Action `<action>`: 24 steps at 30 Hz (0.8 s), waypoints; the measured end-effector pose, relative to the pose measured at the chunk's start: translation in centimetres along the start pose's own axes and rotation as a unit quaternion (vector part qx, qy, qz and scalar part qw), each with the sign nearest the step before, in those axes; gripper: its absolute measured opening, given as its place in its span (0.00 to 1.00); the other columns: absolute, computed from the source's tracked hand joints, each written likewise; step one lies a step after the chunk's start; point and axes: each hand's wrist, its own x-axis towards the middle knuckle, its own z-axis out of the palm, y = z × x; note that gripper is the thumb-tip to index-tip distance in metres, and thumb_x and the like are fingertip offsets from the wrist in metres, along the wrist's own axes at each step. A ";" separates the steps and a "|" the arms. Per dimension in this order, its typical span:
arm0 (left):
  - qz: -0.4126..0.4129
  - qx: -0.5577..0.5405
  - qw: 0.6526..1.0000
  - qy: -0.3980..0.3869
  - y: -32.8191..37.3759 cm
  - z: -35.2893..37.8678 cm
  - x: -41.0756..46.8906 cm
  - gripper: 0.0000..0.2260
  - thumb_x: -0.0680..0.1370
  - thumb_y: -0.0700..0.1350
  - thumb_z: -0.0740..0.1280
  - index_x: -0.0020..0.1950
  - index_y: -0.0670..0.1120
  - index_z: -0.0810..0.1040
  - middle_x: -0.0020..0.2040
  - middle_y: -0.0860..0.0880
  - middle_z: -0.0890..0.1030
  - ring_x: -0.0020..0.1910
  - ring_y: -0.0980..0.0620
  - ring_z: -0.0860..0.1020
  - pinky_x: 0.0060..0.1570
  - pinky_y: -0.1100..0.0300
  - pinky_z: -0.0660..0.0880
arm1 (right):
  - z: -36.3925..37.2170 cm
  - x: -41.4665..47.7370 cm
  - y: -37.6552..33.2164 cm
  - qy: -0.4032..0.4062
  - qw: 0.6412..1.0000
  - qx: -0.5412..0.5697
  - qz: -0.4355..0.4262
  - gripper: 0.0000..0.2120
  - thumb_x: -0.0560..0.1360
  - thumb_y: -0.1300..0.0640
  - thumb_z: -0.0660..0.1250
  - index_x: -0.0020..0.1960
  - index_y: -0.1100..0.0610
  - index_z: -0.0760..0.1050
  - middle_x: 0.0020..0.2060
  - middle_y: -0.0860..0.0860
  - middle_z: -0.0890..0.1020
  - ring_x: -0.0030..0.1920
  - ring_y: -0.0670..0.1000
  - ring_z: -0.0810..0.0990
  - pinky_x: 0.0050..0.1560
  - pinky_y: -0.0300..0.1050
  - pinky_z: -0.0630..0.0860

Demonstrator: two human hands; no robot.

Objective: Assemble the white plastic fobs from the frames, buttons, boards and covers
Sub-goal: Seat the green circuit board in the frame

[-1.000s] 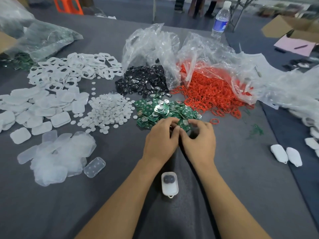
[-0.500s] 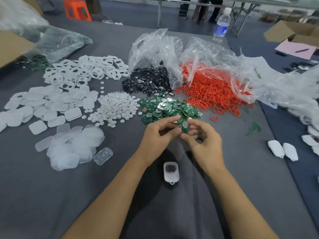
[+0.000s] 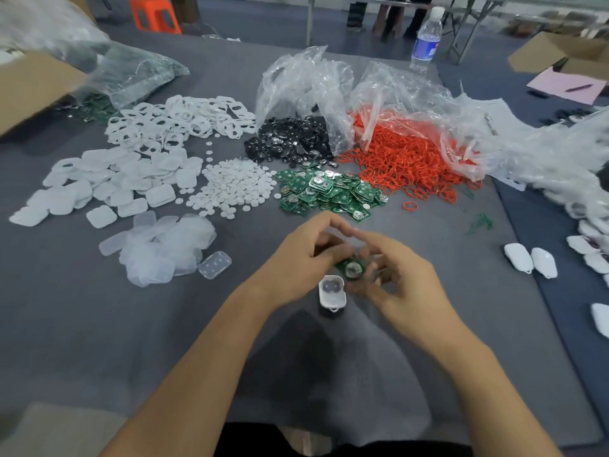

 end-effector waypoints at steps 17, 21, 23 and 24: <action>-0.061 -0.056 0.996 0.034 0.6 0.9 -0.7 0.19 0.78 0.39 0.74 0.66 0.50 0.74 0.51 0.45 0.87 0.49 0.55 0.84 0.58 0.56 0.80 | -1.2 -0.2 0.0 -0.032 0.987 -0.147 -0.057 0.24 0.70 0.60 0.78 0.63 0.46 0.79 0.50 0.43 0.77 0.49 0.43 0.78 0.49 0.29 0.73; -0.026 0.116 0.991 0.057 -1.3 0.0 -2.2 0.26 0.74 0.54 0.78 0.69 0.57 0.72 0.61 0.59 0.80 0.65 0.62 0.75 0.65 0.64 0.71 | -0.1 -0.5 0.8 -0.008 0.993 -0.117 -0.001 0.20 0.70 0.58 0.78 0.59 0.44 0.79 0.49 0.44 0.77 0.50 0.42 0.77 0.47 0.27 0.71; -0.034 0.189 0.980 0.051 -2.6 0.1 -4.0 0.37 0.66 0.61 0.80 0.71 0.64 0.68 0.64 0.66 0.74 0.69 0.65 0.65 0.68 0.66 0.64 | 0.7 -0.8 1.4 -0.009 0.996 -0.084 0.040 0.20 0.69 0.58 0.79 0.57 0.44 0.80 0.50 0.44 0.77 0.51 0.40 0.77 0.47 0.27 0.71; -0.043 0.210 0.975 0.048 -3.3 0.4 -4.8 0.41 0.62 0.64 0.81 0.72 0.66 0.65 0.65 0.67 0.72 0.71 0.65 0.62 0.70 0.65 0.61 | 1.0 -1.0 1.7 -0.020 0.995 -0.078 0.050 0.20 0.69 0.58 0.79 0.58 0.45 0.80 0.51 0.44 0.78 0.53 0.40 0.77 0.49 0.28 0.71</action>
